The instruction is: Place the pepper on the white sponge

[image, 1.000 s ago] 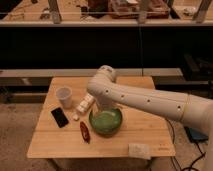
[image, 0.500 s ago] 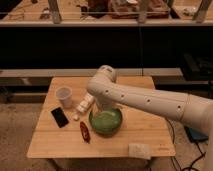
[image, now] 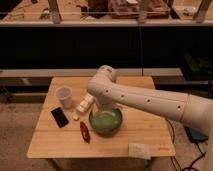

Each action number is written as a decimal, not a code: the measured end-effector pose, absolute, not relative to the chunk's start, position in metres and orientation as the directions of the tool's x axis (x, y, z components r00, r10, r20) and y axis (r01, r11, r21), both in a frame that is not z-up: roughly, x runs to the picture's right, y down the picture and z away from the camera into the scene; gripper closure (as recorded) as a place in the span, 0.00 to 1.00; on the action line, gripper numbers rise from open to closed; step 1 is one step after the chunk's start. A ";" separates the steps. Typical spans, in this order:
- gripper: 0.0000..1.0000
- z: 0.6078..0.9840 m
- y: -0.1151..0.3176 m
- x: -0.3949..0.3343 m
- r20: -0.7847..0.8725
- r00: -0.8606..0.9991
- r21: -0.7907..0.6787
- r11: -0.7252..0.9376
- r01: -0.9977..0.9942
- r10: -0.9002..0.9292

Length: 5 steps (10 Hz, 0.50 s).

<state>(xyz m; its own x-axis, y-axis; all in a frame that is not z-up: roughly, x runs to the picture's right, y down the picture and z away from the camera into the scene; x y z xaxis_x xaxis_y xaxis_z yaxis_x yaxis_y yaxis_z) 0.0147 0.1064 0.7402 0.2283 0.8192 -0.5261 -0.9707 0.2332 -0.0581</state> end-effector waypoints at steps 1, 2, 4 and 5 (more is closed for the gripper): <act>0.20 0.742 0.111 0.013 -0.525 0.231 -0.052 0.240 -0.969 0.819; 0.20 0.746 0.119 0.001 -0.518 0.238 -0.053 0.247 -0.968 0.821; 0.20 0.755 0.132 -0.025 -0.506 0.255 -0.063 0.260 -0.964 0.824; 0.20 0.755 0.136 -0.029 -0.505 0.261 -0.063 0.266 -0.962 0.823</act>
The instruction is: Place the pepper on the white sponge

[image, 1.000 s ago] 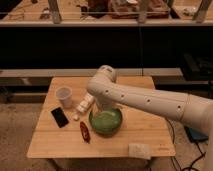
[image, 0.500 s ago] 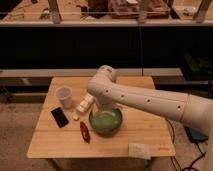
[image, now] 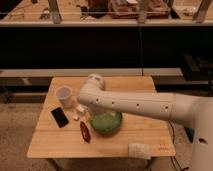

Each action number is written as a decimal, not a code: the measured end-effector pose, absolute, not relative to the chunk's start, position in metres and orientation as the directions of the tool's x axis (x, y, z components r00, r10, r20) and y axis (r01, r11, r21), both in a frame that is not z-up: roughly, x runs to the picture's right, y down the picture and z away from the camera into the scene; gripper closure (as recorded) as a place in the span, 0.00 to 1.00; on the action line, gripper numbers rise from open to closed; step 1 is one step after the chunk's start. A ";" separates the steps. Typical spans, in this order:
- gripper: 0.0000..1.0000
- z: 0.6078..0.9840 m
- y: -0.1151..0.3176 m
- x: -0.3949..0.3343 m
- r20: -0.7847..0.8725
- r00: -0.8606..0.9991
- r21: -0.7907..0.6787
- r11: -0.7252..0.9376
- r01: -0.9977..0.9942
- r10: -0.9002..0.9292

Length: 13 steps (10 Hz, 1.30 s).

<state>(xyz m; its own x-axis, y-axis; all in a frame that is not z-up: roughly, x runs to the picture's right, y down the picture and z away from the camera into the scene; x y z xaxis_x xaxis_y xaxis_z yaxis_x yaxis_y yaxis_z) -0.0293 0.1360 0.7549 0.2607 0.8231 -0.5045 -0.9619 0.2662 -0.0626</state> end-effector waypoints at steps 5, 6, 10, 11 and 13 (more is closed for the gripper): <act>0.20 0.772 0.164 -0.044 -0.469 0.324 -0.093 0.320 -0.943 0.822; 0.20 0.774 0.164 -0.050 -0.463 0.332 -0.099 0.325 -0.941 0.822; 0.20 0.780 0.167 -0.069 -0.457 0.379 -0.117 0.368 -0.922 0.805; 0.20 0.774 0.164 -0.068 -0.446 0.382 -0.140 0.359 -0.923 0.810; 0.20 0.759 0.151 -0.072 -0.417 0.396 -0.204 0.341 -0.918 0.818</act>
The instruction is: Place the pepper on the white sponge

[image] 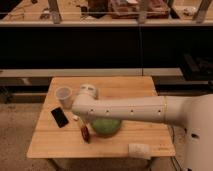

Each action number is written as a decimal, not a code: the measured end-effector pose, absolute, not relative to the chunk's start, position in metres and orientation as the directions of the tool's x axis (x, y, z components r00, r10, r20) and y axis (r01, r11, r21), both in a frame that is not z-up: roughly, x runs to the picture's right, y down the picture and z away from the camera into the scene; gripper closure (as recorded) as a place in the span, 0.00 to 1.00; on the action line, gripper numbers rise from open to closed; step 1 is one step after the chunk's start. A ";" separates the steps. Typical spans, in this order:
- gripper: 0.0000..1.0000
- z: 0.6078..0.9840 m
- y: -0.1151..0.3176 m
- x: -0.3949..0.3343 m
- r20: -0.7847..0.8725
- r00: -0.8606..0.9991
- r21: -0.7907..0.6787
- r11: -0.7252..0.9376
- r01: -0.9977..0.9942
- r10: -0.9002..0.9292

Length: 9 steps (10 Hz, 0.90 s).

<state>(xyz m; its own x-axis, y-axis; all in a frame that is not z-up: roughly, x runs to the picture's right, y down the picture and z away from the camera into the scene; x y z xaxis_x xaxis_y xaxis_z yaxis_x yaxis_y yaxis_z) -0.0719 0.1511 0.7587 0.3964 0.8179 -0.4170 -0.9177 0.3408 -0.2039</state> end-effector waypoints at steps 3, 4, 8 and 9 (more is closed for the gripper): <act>0.20 0.728 0.120 -0.127 -0.359 0.448 -0.336 0.334 -0.881 0.819; 0.20 0.727 0.116 -0.145 -0.354 0.461 -0.360 0.337 -0.870 0.814; 0.39 0.760 0.130 -0.207 -0.374 0.537 -0.453 0.356 -0.818 0.756; 0.47 0.769 0.138 -0.216 -0.376 0.555 -0.455 0.374 -0.808 0.742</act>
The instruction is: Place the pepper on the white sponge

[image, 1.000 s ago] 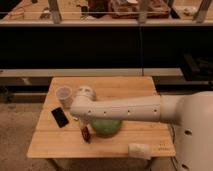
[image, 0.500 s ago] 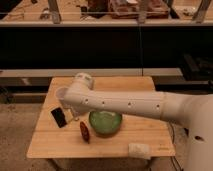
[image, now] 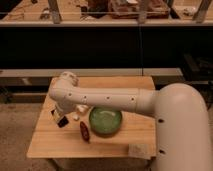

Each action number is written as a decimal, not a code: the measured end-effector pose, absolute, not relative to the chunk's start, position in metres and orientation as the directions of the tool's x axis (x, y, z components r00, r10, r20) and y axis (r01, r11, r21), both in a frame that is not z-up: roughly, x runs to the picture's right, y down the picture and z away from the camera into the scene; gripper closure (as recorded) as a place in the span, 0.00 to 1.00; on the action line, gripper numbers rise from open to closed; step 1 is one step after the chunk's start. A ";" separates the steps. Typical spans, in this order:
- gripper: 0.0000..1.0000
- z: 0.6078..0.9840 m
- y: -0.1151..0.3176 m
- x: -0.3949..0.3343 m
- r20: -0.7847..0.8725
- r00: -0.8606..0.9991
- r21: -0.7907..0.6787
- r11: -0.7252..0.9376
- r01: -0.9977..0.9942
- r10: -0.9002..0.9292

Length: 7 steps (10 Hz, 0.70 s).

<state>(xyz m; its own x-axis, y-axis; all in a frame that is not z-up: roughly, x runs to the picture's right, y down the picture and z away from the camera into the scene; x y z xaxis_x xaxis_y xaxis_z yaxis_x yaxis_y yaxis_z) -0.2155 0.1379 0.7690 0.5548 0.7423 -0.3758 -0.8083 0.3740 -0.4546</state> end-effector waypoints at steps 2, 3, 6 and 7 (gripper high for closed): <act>0.60 0.787 0.163 -0.220 -0.400 0.580 -0.443 0.404 -0.800 0.710; 0.61 0.795 0.175 -0.213 -0.418 0.576 -0.419 0.413 -0.808 0.702; 0.50 0.798 0.179 -0.194 -0.424 0.542 -0.367 0.410 -0.835 0.725; 0.40 0.796 0.177 -0.191 -0.422 0.534 -0.355 0.409 -0.841 0.733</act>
